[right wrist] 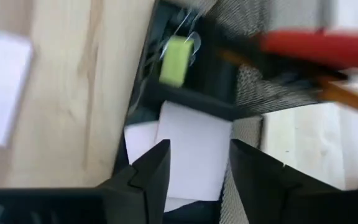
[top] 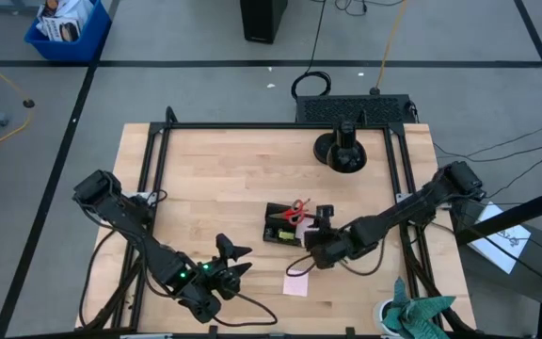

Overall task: Pick and place office supplies into organizer
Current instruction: Adjust the black desk organizer

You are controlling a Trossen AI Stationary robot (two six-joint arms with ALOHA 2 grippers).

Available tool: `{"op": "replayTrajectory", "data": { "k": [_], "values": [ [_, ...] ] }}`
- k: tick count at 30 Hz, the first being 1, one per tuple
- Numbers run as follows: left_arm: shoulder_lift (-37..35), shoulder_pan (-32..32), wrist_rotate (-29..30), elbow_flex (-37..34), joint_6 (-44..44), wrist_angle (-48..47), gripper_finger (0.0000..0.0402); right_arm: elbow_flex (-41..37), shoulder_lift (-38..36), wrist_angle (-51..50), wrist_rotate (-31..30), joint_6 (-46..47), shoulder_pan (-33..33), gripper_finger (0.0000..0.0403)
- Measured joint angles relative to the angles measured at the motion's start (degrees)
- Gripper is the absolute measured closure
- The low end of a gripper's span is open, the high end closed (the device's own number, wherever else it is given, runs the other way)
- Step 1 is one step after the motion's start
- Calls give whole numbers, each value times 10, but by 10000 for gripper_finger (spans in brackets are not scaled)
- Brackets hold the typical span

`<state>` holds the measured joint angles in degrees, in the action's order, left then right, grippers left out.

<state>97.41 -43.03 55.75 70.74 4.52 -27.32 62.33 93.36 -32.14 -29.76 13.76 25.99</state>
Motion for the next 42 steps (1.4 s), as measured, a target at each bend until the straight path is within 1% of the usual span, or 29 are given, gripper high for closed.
{"op": "replayTrajectory", "data": {
  "k": [2,5,7,11,14,15,18,22,25,29,35,39,42],
  "values": [
    [0,0,0,0,-11,0,160,0,-25,5,1,27,8,255],
    [0,2,-5,0,-37,-1,160,1,-52,14,42,67,26,273],
    [0,6,-6,0,-47,-4,160,1,-57,20,66,85,41,294],
    [0,13,-6,0,-45,-11,160,1,-47,24,132,102,65,349],
    [0,21,-6,0,-45,-14,160,1,-27,24,150,116,78,390],
    [0,23,-6,0,-47,-15,160,1,-19,24,151,117,80,396],
    [0,31,-7,0,-51,-15,160,1,9,24,156,127,82,393],
    [0,36,-7,0,-51,-16,160,1,42,20,183,128,74,393],
    [0,37,-8,0,-49,-16,160,1,59,6,178,125,65,401],
    [0,37,-8,0,-49,-16,160,0,71,-14,176,126,45,401],
    [0,42,-8,0,-48,-16,160,0,76,-54,121,126,13,402],
    [0,51,-8,0,-36,-16,160,0,76,-58,117,109,-13,402],
    [0,59,-9,0,-36,-16,160,-11,76,-39,117,91,-28,402]
  ]
}}
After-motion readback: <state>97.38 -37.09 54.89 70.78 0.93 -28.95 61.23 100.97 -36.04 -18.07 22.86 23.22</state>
